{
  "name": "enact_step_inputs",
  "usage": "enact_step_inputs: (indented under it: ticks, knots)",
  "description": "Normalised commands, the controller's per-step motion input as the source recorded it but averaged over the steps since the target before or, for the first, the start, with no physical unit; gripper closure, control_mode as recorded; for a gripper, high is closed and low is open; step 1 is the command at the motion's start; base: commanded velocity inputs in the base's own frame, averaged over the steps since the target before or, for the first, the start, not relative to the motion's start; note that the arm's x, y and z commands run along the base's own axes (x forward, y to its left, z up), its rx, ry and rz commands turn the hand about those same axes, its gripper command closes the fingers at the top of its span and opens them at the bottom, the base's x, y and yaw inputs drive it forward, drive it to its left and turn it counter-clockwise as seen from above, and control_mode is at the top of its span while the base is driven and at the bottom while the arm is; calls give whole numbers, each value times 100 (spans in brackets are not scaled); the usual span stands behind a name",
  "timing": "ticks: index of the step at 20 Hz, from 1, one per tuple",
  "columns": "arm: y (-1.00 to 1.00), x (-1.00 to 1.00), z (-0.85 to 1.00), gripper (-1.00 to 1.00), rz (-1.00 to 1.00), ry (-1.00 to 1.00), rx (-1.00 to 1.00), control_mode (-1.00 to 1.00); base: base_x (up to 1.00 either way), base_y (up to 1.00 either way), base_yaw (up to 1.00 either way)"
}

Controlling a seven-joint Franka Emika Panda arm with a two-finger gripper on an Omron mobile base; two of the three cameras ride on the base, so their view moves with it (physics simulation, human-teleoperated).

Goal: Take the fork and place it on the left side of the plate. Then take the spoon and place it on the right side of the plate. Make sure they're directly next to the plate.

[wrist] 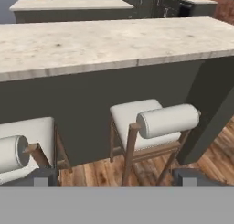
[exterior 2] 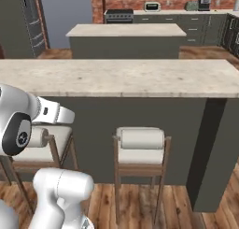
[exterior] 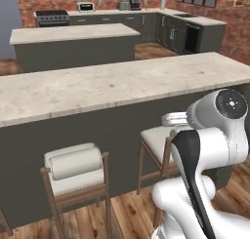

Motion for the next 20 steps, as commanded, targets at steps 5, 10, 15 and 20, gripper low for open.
enact_step_inputs:
  ticks: [5, 10, 15, 20]
  knots:
    - [0, 0, 0, -100, 0, 0, 0, 100, 11, -100, 0]
    - [0, 0, 0, -100, 0, 0, 0, 100, 11, -100, -1]
    - [0, 0, 0, -100, 0, 0, 0, 100, 16, -100, 0]
    - [0, 0, 0, -100, 0, 0, 0, 100, 25, -100, 0]
